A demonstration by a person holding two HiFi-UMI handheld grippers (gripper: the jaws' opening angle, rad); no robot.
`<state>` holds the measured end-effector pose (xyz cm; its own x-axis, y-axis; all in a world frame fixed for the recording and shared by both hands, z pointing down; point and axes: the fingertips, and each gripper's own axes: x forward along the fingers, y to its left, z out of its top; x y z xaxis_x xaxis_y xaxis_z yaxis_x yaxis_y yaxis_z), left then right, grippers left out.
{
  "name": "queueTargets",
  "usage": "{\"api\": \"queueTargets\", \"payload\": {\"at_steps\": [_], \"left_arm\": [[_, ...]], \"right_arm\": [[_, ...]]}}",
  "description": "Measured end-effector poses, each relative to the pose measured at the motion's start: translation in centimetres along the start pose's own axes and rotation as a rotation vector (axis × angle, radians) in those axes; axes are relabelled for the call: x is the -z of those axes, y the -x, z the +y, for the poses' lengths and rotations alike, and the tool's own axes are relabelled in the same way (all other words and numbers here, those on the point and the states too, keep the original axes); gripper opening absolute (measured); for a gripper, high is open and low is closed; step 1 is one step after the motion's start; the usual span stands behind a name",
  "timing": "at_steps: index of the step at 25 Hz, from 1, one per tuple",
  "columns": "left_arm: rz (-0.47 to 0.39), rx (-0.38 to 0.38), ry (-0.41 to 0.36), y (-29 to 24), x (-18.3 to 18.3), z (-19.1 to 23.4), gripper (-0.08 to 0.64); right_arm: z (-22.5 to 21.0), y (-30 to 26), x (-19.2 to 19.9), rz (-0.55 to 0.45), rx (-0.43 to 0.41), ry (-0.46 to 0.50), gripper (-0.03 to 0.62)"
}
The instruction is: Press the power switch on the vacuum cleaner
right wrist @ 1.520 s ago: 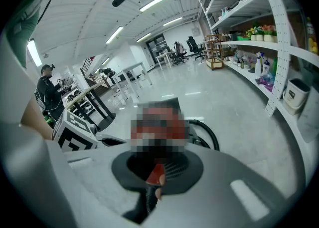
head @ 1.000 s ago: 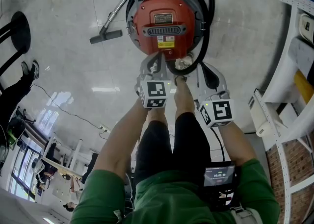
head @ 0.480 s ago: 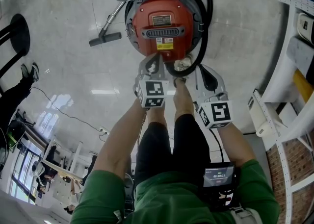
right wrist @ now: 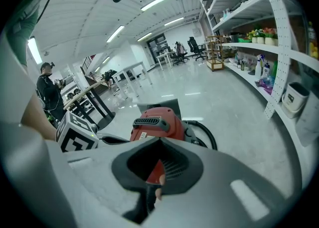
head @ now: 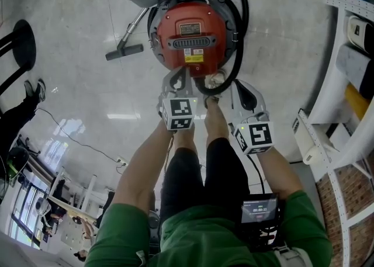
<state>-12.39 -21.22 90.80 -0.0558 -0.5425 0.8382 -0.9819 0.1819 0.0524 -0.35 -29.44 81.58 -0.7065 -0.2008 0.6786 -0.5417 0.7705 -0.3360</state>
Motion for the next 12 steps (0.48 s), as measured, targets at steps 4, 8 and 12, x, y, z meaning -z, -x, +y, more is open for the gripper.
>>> {"api": "queueTargets", "payload": {"at_steps": [4, 8, 12], "left_arm": [[-0.090, -0.027, 0.031, 2.2, -2.3, 1.0, 0.009], [-0.142, -0.056, 0.050, 6.0, -4.3, 1.9, 0.009], [-0.180, -0.066, 0.044, 10.5, -6.2, 2.3, 0.009]], "right_arm": [[0.3, 0.9, -1.5, -0.018, 0.003, 0.020, 0.000], [1.6, 2.7, -4.2, -0.045, -0.003, 0.046, 0.000], [3.1, 5.3, -7.2, -0.076, 0.001, 0.070, 0.000]]}}
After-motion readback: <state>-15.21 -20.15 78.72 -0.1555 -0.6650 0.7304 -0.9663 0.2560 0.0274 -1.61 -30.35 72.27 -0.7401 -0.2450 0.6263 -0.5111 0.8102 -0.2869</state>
